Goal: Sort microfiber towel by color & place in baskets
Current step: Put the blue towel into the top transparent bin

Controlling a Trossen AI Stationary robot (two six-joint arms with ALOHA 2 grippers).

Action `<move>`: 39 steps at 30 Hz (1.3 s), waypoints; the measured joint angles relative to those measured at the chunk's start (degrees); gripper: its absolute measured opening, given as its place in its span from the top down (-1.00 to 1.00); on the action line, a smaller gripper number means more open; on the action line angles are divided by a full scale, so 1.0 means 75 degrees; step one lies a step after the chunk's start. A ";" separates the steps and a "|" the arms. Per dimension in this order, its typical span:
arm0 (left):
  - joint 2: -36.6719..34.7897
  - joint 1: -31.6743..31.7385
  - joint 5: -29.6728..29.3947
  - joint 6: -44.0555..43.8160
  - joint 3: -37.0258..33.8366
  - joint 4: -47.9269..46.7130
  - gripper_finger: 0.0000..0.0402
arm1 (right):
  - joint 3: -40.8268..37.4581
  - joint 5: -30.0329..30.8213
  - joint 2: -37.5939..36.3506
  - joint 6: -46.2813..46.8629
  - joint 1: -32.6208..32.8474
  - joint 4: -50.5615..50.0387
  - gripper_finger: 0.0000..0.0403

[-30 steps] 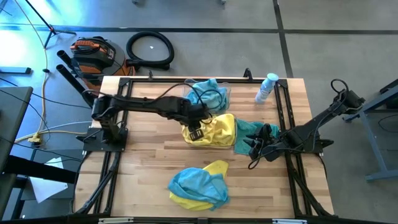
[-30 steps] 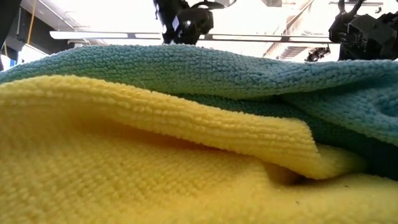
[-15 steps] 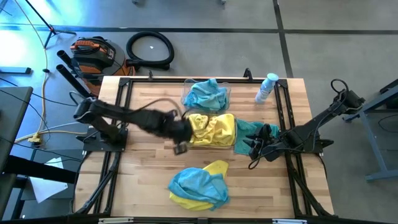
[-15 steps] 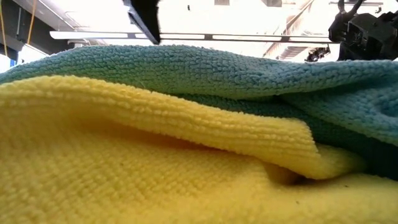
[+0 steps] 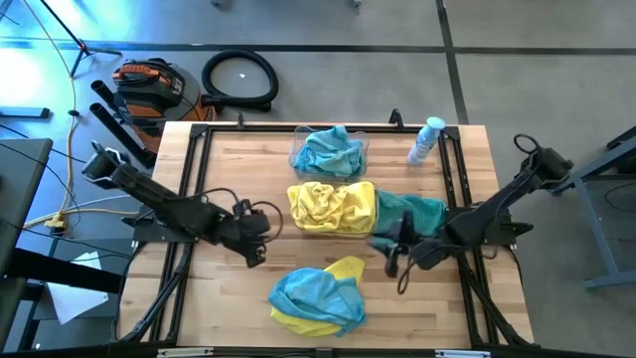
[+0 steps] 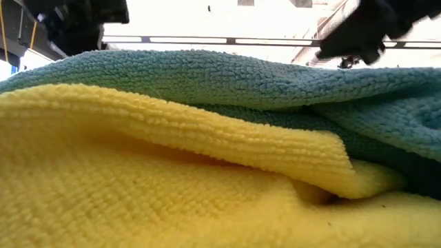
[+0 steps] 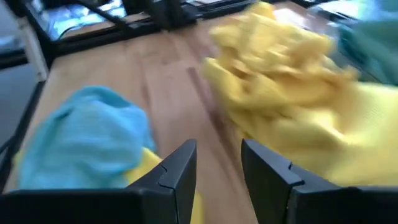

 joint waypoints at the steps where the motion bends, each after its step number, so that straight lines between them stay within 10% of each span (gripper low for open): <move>1: -0.0205 -0.0022 -0.0002 -0.0002 -0.0329 0.0317 0.50 | 0.0402 -0.0136 0.0277 -0.0160 -0.0015 -0.0169 0.38; 21: -0.1487 -0.0018 0.0028 -0.0665 -0.2308 0.1886 0.50 | 0.9822 -0.4141 0.6758 -0.2079 -0.0841 -0.7091 0.38; 39: -0.1484 -0.0435 0.0132 -0.0936 -0.2308 0.1921 0.50 | 1.0980 -0.5302 0.9004 -0.1736 -0.1099 -0.7443 0.04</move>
